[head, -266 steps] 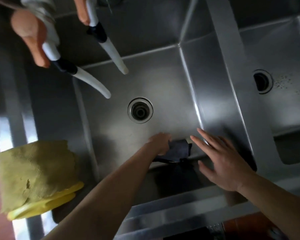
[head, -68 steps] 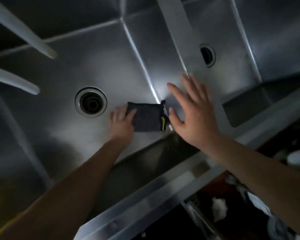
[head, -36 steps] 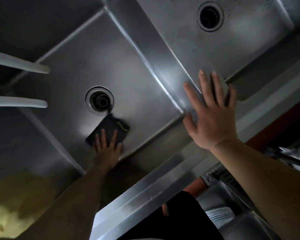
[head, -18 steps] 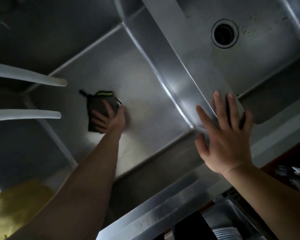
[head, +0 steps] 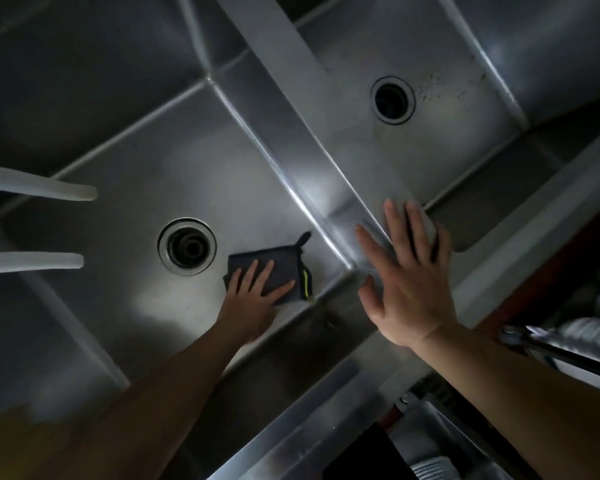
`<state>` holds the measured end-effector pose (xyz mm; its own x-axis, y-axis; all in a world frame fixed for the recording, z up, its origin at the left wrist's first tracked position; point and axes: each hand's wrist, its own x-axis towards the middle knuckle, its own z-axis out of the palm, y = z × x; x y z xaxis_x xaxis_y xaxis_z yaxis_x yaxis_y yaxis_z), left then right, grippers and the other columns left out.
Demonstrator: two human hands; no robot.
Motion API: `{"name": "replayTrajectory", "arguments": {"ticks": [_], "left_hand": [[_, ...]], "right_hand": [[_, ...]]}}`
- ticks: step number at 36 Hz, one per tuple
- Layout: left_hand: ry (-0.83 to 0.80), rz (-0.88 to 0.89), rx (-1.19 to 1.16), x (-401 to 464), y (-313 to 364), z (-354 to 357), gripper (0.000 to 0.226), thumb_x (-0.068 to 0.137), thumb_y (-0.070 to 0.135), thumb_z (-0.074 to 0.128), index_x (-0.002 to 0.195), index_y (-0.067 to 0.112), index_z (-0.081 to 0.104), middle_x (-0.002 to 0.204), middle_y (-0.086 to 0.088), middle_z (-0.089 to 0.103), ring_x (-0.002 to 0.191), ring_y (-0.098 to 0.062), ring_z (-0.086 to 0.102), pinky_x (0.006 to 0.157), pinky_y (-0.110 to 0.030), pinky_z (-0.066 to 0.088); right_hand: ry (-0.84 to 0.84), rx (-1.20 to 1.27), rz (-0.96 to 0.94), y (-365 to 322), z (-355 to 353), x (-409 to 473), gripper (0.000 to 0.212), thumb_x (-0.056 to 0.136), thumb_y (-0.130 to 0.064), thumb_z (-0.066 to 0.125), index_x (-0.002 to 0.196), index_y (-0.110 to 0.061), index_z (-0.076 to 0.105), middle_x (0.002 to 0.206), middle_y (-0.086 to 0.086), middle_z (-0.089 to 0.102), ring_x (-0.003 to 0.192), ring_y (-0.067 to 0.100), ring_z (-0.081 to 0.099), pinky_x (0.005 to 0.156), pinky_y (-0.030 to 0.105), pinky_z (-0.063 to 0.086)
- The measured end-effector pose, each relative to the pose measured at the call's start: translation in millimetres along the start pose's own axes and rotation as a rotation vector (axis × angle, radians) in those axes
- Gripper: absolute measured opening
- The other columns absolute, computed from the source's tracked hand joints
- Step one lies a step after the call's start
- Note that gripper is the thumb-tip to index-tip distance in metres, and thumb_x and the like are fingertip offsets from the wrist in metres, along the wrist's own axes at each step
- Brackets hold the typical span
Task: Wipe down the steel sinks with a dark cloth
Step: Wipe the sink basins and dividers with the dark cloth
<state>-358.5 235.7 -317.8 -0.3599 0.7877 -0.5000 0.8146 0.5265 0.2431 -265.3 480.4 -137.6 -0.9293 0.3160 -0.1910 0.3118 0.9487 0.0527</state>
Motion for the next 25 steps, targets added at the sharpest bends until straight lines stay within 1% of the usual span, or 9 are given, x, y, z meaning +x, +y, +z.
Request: {"name": "replayTrajectory", "arguments": {"ticks": [3, 9, 11, 13, 14, 17, 19, 22, 25], "left_hand": [[0.116, -0.006, 0.023, 3, 6, -10, 0.068, 0.075, 0.029, 0.076, 0.138, 0.041, 0.053, 0.148, -0.018, 0.047, 0.131, -0.043, 0.047, 0.107, -0.058, 0.035], [-0.084, -0.021, 0.163, 14, 4, -13, 0.069, 0.095, 0.022, 0.047, 0.155, 0.031, 0.015, 0.155, -0.013, 0.027, 0.142, -0.034, 0.026, 0.111, -0.043, 0.028], [-0.081, 0.001, 0.152, 16, 8, -20, 0.067, 0.094, 0.021, 0.051, 0.154, 0.026, 0.021, 0.148, -0.014, 0.034, 0.136, -0.034, 0.034, 0.102, -0.041, 0.039], [0.002, -0.035, 0.049, 20, 12, -31, 0.060, 0.088, 0.021, 0.063, 0.145, 0.020, 0.043, 0.133, -0.014, 0.052, 0.121, -0.031, 0.051, 0.084, -0.036, 0.053], [0.058, -0.100, -0.041, 22, 13, -36, 0.053, 0.087, 0.022, 0.066, 0.138, 0.018, 0.053, 0.126, -0.012, 0.059, 0.114, -0.029, 0.058, 0.079, -0.035, 0.055], [0.001, -0.415, -0.471, 27, 11, -55, 0.042, 0.092, 0.026, 0.054, 0.134, 0.028, 0.058, 0.128, -0.003, 0.063, 0.114, -0.026, 0.060, 0.089, -0.030, 0.048], [0.026, -0.627, -0.847, 25, 7, -69, 0.039, 0.087, 0.021, 0.061, 0.125, 0.025, 0.066, 0.116, -0.007, 0.070, 0.105, -0.029, 0.065, 0.087, -0.034, 0.050], [0.159, -0.901, -1.431, 16, 5, -88, 0.028, 0.083, 0.005, 0.064, 0.106, 0.016, 0.075, 0.091, -0.009, 0.073, 0.079, -0.026, 0.067, 0.074, -0.039, 0.055], [0.479, -1.034, -1.705, 11, 3, -124, 0.029, 0.086, -0.004, 0.062, 0.110, 0.008, 0.073, 0.081, -0.001, 0.070, 0.069, -0.015, 0.063, 0.070, -0.028, 0.052]], "right_hand": [[0.010, 0.013, 0.001, 0, -1, 0, 0.075, 0.083, -0.047, 0.048, 0.153, -0.028, 0.032, 0.167, 0.012, 0.008, 0.153, 0.036, 0.005, 0.113, 0.068, 0.017], [0.051, 0.018, -0.018, 3, 4, -3, 0.075, 0.081, -0.045, 0.049, 0.153, -0.029, 0.033, 0.167, 0.011, 0.009, 0.153, 0.035, 0.007, 0.113, 0.067, 0.018], [0.057, 0.023, -0.020, 4, 4, -3, 0.075, 0.081, -0.044, 0.049, 0.153, -0.029, 0.034, 0.167, 0.011, 0.009, 0.153, 0.036, 0.007, 0.113, 0.066, 0.017], [0.046, 0.020, -0.014, 3, 4, -4, 0.074, 0.082, -0.045, 0.047, 0.153, -0.028, 0.034, 0.167, 0.010, 0.008, 0.153, 0.035, 0.006, 0.113, 0.067, 0.018], [0.035, 0.020, -0.012, 3, 3, -3, 0.073, 0.083, -0.046, 0.046, 0.153, -0.028, 0.034, 0.167, 0.010, 0.007, 0.153, 0.035, 0.006, 0.113, 0.067, 0.018], [0.004, 0.033, -0.004, 2, 0, -2, 0.071, 0.083, -0.046, 0.044, 0.151, -0.027, 0.038, 0.167, 0.010, 0.007, 0.153, 0.035, 0.005, 0.112, 0.067, 0.019], [0.001, 0.051, -0.003, 1, -2, -3, 0.069, 0.082, -0.042, 0.046, 0.149, -0.025, 0.042, 0.167, 0.010, 0.009, 0.153, 0.035, 0.007, 0.112, 0.067, 0.019], [-0.008, 0.059, -0.001, 1, -3, -5, 0.070, 0.081, -0.041, 0.047, 0.149, -0.026, 0.042, 0.167, 0.010, 0.009, 0.153, 0.035, 0.008, 0.112, 0.067, 0.020], [-0.028, 0.052, 0.006, 2, -1, -6, 0.073, 0.080, -0.044, 0.048, 0.151, -0.028, 0.040, 0.167, 0.009, 0.006, 0.153, 0.034, 0.005, 0.112, 0.067, 0.019]]}}
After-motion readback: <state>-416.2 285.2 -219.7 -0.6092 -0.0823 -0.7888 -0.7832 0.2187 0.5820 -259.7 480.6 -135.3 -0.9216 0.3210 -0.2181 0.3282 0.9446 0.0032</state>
